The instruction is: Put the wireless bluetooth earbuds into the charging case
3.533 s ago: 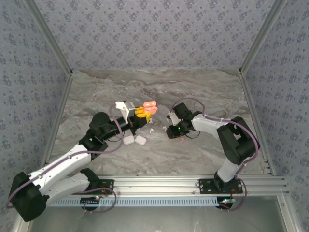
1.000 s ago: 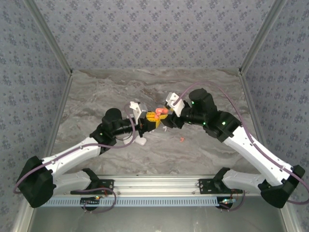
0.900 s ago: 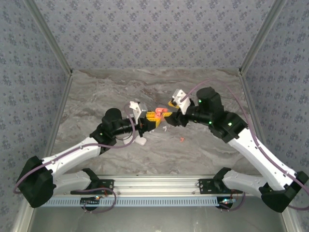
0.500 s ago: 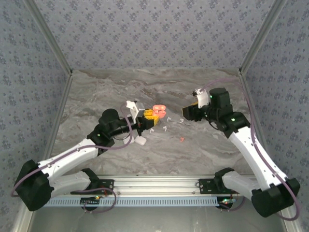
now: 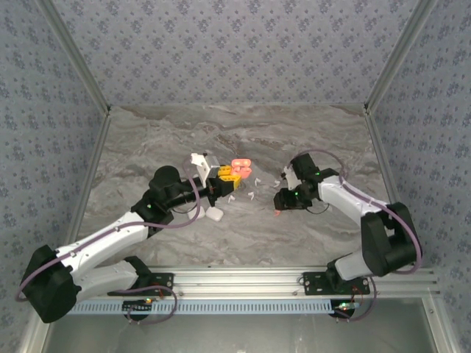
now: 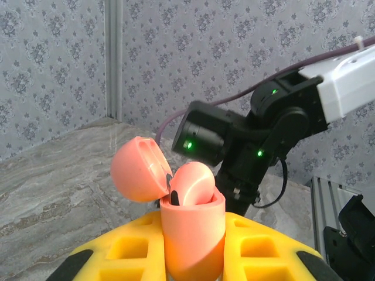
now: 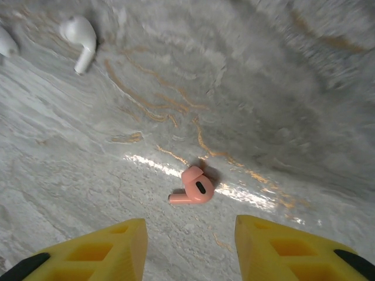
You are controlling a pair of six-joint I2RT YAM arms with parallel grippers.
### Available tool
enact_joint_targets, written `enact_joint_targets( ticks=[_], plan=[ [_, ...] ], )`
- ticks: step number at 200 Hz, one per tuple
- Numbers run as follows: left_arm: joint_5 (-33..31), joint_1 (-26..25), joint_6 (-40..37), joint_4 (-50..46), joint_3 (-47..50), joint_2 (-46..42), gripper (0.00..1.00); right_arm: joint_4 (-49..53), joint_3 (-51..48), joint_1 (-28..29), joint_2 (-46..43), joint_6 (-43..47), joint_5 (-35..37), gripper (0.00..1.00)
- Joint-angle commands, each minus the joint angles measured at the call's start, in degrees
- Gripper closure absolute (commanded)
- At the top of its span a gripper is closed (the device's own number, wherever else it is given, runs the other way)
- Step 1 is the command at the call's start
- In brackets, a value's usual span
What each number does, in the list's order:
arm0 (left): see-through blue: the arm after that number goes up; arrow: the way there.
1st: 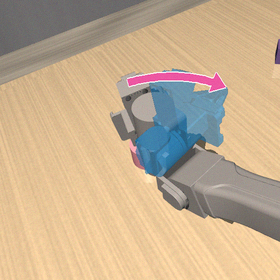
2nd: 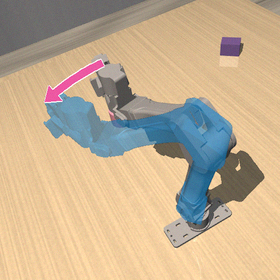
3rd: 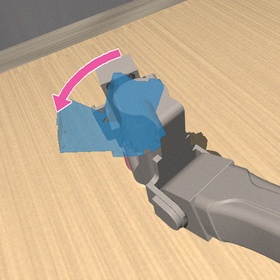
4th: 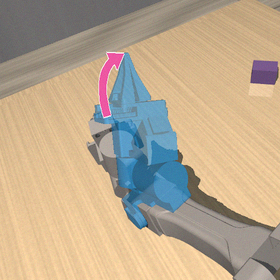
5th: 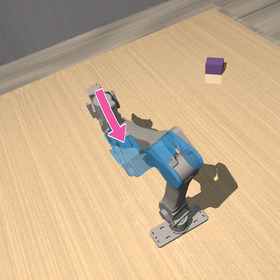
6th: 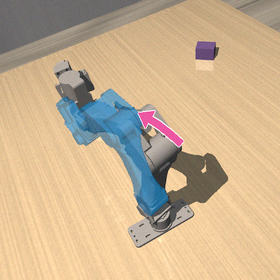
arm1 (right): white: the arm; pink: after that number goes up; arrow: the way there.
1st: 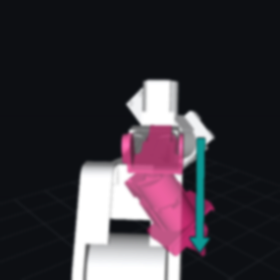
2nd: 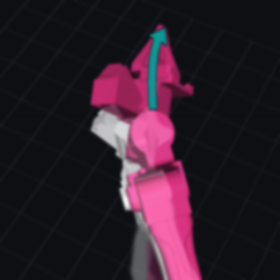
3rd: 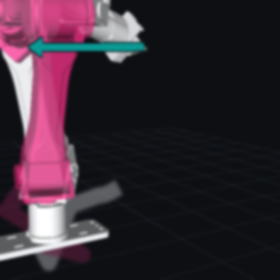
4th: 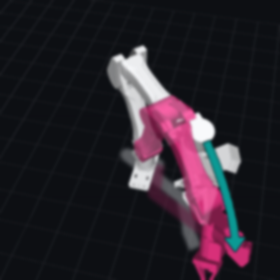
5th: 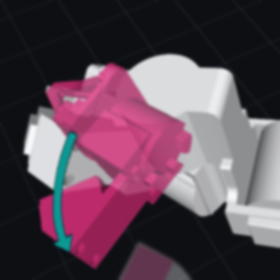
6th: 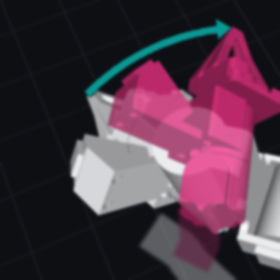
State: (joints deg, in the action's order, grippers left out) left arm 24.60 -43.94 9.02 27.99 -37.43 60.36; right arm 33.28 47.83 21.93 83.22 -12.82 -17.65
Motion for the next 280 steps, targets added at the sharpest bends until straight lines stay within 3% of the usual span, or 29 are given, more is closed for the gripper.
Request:
enact_joint_targets(
  ticks=[1,80,168,223,280],
  plan=[
    [-0.42,-0.08,-0.84,0.25,-0.18,-1.12,1.0,-2.7,-0.71,1.55,2.49,-2.9,0.93,0.55],
    [-1.12,-0.09,-1.01,-0.04,0.82,-2.42,1.0,-4.71,0.1,4.37,8.88,-4.47,4.33,0.58],
    [-1.57,-0.05,-1.18,-0.24,1.07,-2.79,1.0,-4.61,1.44,6.39,9.75,-3.49,7.26,0.78],
    [-1.49,-0.02,-0.68,0.76,1.45,-2.69,1.0,-1.52,2.68,7.15,-5.18,5.52,14.91,0.78],
    [0.66,-0.09,0.61,3.42,1.08,-0.57,1.0,-1.6,7.61,10.01,-23.53,18.74,15.8,0.78]
  ],
)
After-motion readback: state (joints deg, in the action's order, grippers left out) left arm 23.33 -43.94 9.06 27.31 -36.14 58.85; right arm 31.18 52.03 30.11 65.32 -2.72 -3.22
